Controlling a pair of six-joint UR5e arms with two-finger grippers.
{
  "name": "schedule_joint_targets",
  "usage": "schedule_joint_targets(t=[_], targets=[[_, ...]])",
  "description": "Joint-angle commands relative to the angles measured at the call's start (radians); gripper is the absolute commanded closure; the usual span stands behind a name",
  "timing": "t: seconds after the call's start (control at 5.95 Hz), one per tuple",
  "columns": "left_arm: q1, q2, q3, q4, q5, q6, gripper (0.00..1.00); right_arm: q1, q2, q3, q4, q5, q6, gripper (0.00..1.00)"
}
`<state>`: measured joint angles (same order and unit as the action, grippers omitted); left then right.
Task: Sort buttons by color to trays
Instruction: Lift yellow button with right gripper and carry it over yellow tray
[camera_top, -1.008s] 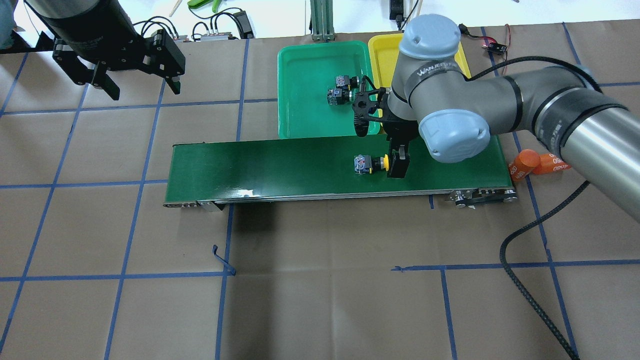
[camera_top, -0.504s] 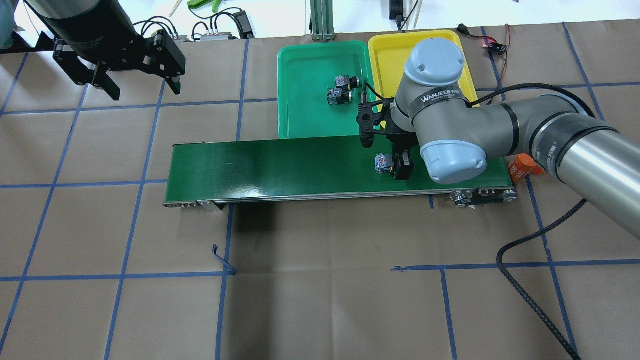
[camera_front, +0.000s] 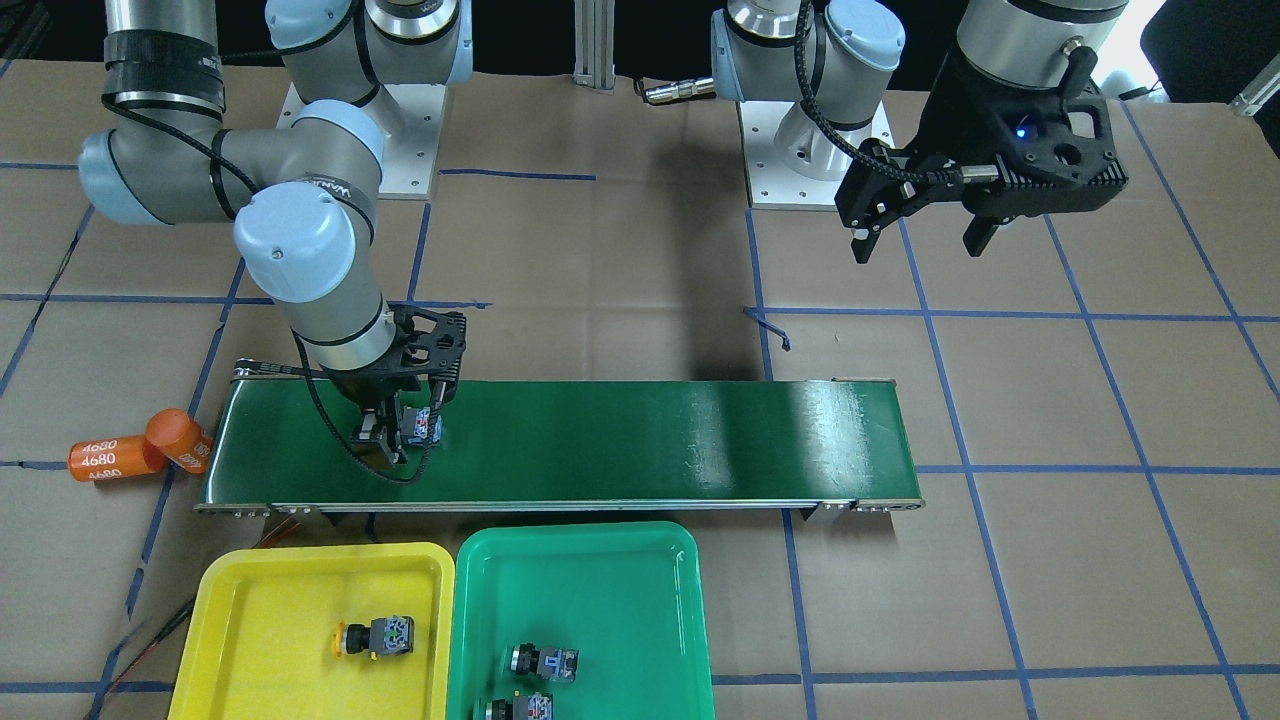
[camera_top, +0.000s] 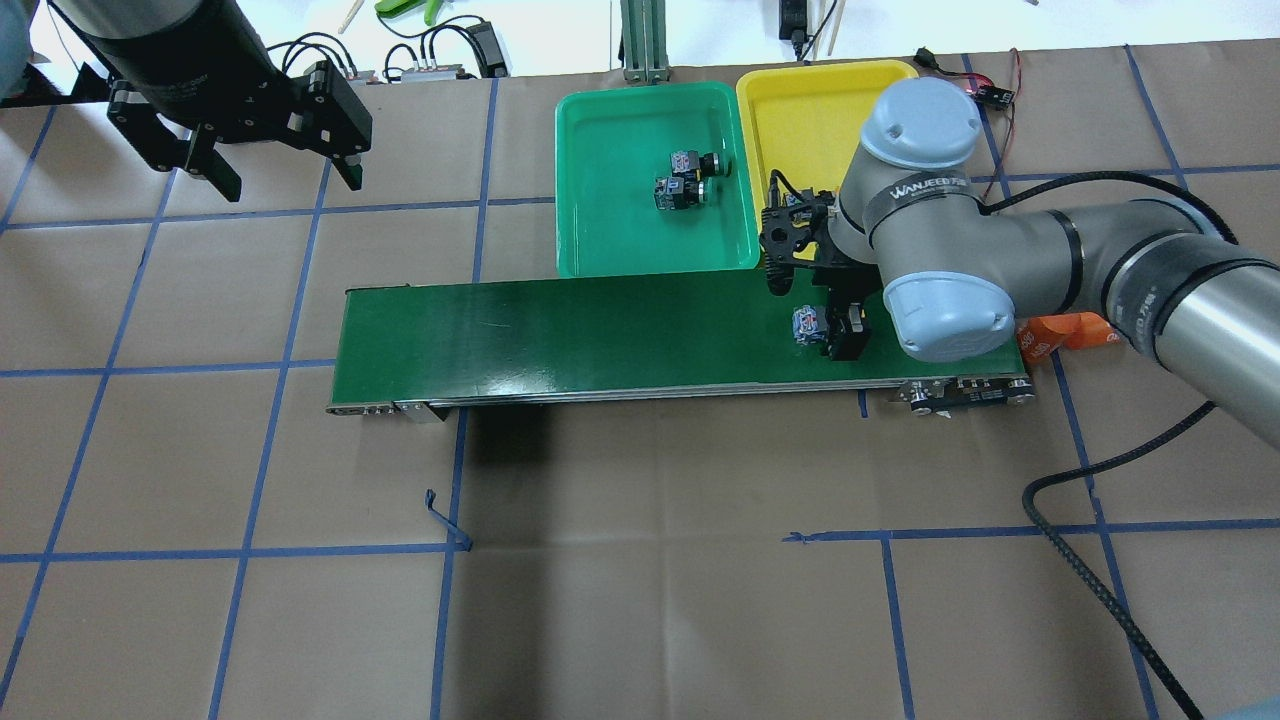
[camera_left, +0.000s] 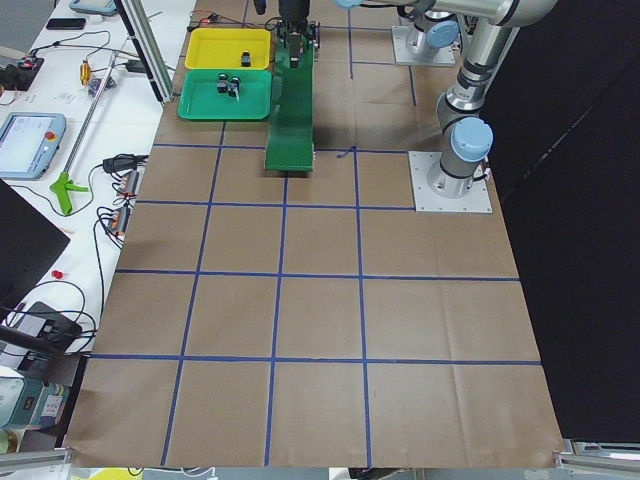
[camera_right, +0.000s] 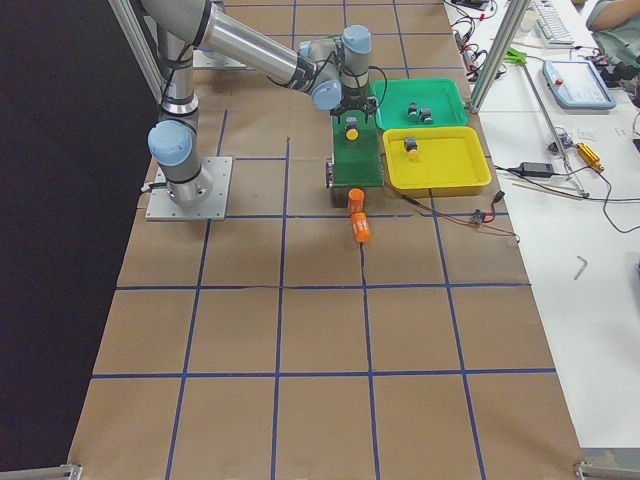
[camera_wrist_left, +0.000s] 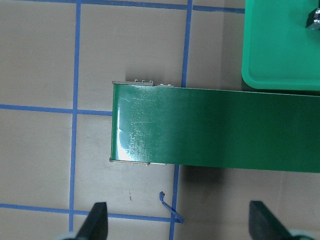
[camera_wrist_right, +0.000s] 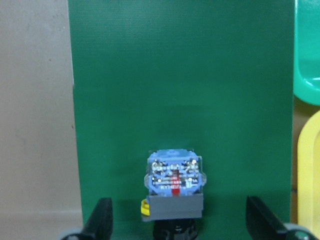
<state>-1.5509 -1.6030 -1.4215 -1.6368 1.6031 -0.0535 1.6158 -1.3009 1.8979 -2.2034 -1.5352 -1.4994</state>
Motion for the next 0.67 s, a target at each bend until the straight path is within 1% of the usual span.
schedule_joint_targets(t=[0.0,0.17,0.34,0.5], targets=[[0.0,0.0,-0.001,0.0,-0.002,0.003,0.02,-0.036,0.0,0.007,0.001,-0.07,-0.054,0.39],[0.0,0.0,-0.001,0.0,-0.003,0.003,0.02,-0.048,0.002,0.009,-0.002,-0.074,-0.112,0.51],[0.0,0.0,-0.001,0.0,-0.002,0.003,0.02,-0.074,0.0,0.009,0.002,-0.074,-0.133,0.7],[0.0,0.0,-0.001,0.002,-0.003,0.003,0.02,-0.097,-0.003,0.007,0.002,-0.077,-0.166,0.82]])
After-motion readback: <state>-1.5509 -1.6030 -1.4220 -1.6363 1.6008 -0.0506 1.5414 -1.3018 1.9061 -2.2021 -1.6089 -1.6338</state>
